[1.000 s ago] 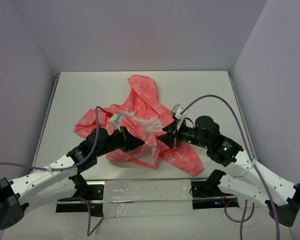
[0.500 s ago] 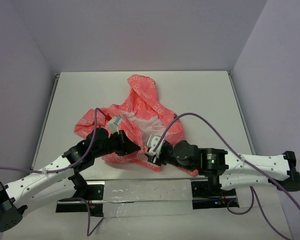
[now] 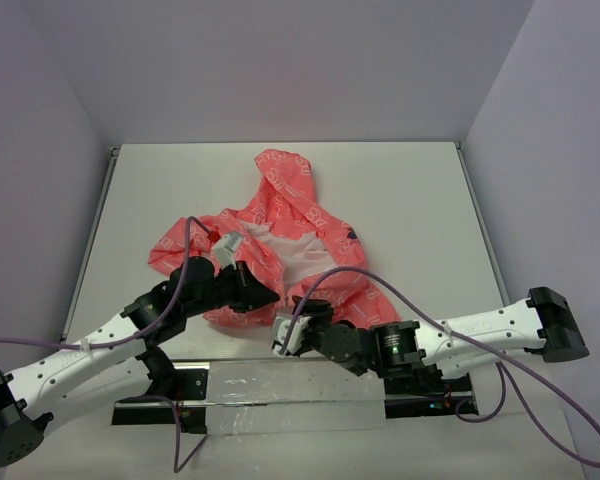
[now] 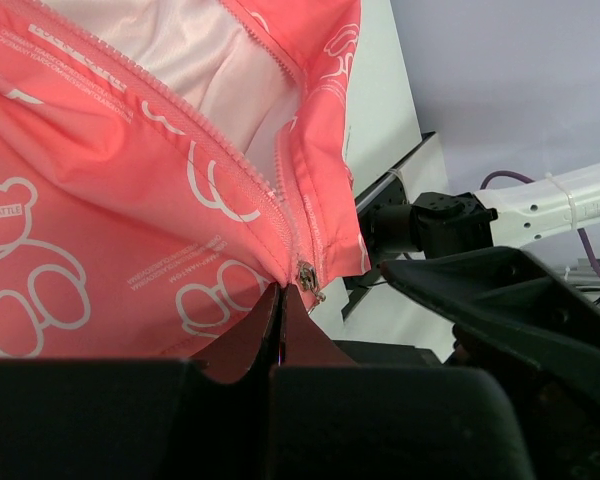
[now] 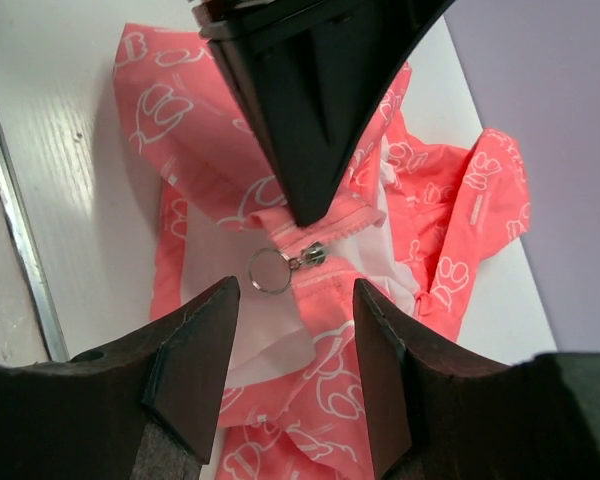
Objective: Zip up the jacket
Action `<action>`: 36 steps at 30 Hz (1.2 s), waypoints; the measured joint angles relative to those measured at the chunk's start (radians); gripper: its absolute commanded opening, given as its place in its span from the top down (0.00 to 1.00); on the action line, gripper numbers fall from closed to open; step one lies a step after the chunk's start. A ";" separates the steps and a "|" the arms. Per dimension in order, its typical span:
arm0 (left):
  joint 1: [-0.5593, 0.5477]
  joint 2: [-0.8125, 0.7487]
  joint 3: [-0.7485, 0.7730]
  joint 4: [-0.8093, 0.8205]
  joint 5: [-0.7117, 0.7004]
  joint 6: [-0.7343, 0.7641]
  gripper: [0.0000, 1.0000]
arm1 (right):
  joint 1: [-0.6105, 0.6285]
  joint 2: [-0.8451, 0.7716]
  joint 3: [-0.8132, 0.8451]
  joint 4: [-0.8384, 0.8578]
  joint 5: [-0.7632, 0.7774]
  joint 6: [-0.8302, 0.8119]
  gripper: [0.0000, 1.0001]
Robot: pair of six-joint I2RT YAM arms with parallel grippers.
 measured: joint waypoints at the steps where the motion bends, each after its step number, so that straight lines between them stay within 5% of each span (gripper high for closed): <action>1: 0.000 0.000 0.000 0.000 0.000 0.000 1.00 | 0.015 0.005 -0.011 0.016 0.021 -0.010 0.42; 9: 0.000 -0.011 0.001 -0.016 -0.010 -0.007 1.00 | 0.111 0.055 -0.084 0.146 0.165 -0.076 0.40; 25: 0.000 -0.027 0.025 -0.048 -0.028 -0.034 1.00 | 0.167 0.254 -0.251 0.767 0.394 -0.375 0.40; 36: 0.000 -0.027 0.028 -0.054 -0.028 -0.034 1.00 | 0.167 0.301 -0.244 0.874 0.402 -0.427 0.43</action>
